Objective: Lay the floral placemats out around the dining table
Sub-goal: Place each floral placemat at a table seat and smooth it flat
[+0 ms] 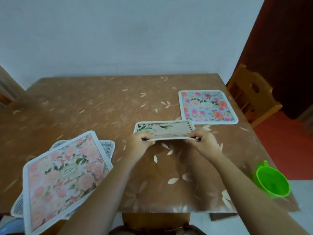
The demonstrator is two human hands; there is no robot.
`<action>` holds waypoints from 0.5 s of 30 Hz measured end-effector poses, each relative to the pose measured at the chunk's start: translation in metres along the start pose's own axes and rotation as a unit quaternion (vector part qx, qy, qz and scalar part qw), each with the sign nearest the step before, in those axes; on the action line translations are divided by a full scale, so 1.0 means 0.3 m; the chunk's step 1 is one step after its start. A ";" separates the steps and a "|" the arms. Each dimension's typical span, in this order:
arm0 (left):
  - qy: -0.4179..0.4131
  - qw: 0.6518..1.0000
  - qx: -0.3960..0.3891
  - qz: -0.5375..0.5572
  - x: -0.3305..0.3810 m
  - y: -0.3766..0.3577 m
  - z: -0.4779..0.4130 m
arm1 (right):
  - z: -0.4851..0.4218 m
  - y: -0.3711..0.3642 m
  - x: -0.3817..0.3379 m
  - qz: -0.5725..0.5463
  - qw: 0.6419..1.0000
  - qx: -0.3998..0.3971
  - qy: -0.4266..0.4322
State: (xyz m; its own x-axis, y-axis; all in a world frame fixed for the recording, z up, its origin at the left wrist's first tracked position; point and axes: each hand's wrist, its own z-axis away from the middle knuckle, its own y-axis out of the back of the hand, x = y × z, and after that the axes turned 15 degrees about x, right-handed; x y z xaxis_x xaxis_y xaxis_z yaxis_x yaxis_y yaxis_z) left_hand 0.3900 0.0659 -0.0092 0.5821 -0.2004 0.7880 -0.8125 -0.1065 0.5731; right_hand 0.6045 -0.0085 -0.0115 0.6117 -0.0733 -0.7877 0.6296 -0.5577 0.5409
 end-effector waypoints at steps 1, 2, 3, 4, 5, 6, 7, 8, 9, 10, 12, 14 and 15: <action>0.003 0.999 -0.030 -0.023 -0.048 -0.020 0.048 | 0.047 -0.017 0.046 0.007 0.999 -0.029 -0.015; 0.012 0.997 -0.064 -0.039 -0.098 -0.039 0.096 | 0.094 -0.032 0.090 0.016 0.998 -0.057 -0.026; 0.026 0.994 -0.097 -0.046 -0.145 -0.055 0.146 | 0.140 -0.045 0.132 0.028 0.996 -0.083 -0.031; 0.041 0.991 -0.121 -0.049 -0.188 -0.069 0.194 | 0.183 -0.055 0.168 0.038 0.993 -0.106 -0.035; 0.055 0.988 -0.136 -0.050 -0.226 -0.080 0.239 | 0.223 -0.064 0.199 0.044 0.990 -0.129 -0.039; 0.066 0.986 -0.145 -0.050 -0.257 -0.088 0.278 | 0.258 -0.073 0.224 0.045 0.987 -0.149 -0.041; 0.071 0.985 -0.152 -0.050 -0.283 -0.093 0.313 | 0.289 -0.081 0.246 0.044 0.984 -0.166 -0.041; 0.069 0.983 -0.159 -0.053 -0.306 -0.098 0.343 | 0.316 -0.091 0.263 0.044 0.982 -0.179 -0.039; 0.063 0.983 -0.162 -0.058 -0.325 -0.102 0.367 | 0.341 -0.099 0.276 0.045 0.980 -0.189 -0.032; 0.056 0.984 -0.159 -0.064 -0.340 -0.104 0.386 | 0.363 -0.107 0.286 0.047 0.979 -0.196 -0.022; 0.041 0.985 -0.150 -0.077 -0.360 -0.103 0.409 | 0.399 -0.121 0.300 0.058 0.979 -0.197 -0.002; 0.020 0.986 -0.145 -0.081 -0.366 -0.102 0.419 | 0.413 -0.126 0.307 0.071 0.979 -0.189 0.004; 0.011 0.986 -0.144 -0.084 -0.366 -0.100 0.422 | 0.416 -0.126 0.309 0.078 0.979 -0.190 0.006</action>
State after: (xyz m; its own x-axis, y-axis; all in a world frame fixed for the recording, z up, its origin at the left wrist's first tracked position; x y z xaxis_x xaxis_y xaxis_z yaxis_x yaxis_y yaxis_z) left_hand 0.3466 -0.0322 -0.1416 0.7104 -0.1822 0.6798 -0.6644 0.1453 0.7331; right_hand 0.5777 -0.0974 -0.1418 0.7190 -0.1221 -0.6842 0.6591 -0.1926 0.7270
